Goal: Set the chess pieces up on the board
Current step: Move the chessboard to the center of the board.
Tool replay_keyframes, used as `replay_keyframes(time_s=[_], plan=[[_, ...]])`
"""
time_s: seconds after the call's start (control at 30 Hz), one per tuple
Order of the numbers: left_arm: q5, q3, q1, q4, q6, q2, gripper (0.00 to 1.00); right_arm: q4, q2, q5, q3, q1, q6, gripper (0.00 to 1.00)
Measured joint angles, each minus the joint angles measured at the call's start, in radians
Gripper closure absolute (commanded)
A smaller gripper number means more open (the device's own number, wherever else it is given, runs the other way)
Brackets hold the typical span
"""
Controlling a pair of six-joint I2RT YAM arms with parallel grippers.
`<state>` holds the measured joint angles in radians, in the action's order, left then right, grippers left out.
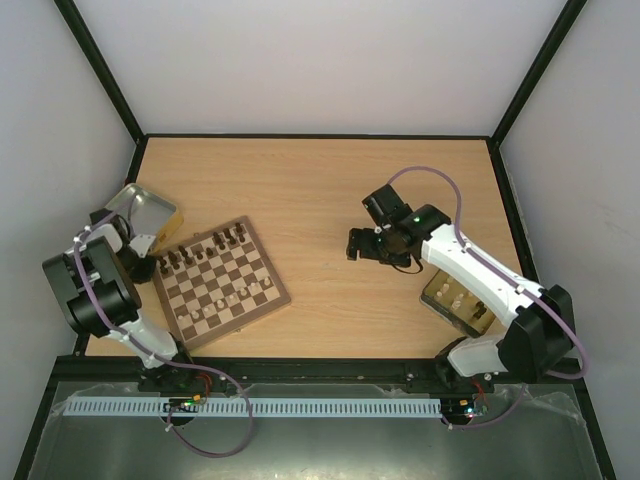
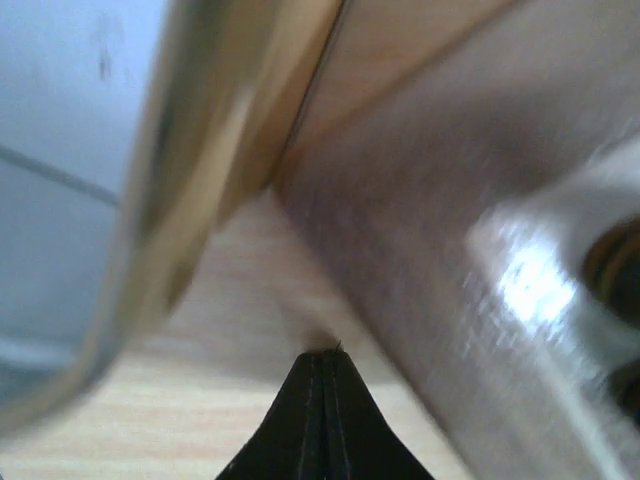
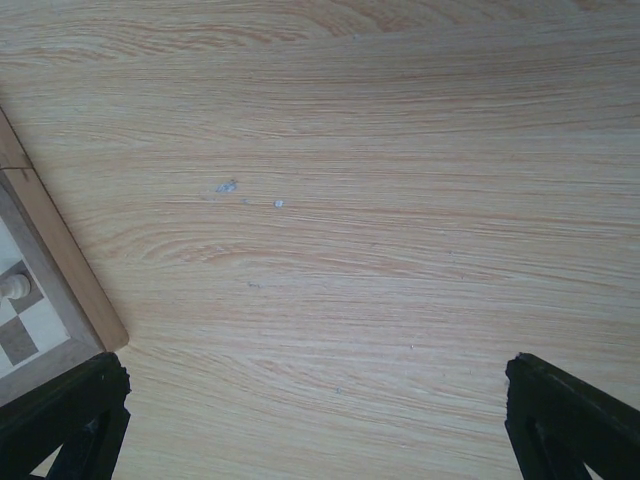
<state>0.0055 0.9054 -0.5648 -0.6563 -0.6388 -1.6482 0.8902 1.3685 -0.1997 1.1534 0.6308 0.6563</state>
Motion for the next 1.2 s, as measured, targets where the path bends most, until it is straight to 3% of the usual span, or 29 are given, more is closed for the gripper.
replay_keyframes(time_s=[0.43,0.77,1.2], plan=[[-0.039,0.003,0.303,0.1,0.15,-0.012,0.98,0.001,-0.02,0.02,-0.025,0.0,0.01,0.02],[-0.032,-0.041,0.566,0.077,0.24,0.033,0.98,0.001,-0.065,0.045,-0.064,0.0,0.01,0.02],[0.021,-0.045,0.703,-0.055,0.272,0.079,0.98,0.0,-0.128,0.062,-0.112,0.0,0.029,0.02]])
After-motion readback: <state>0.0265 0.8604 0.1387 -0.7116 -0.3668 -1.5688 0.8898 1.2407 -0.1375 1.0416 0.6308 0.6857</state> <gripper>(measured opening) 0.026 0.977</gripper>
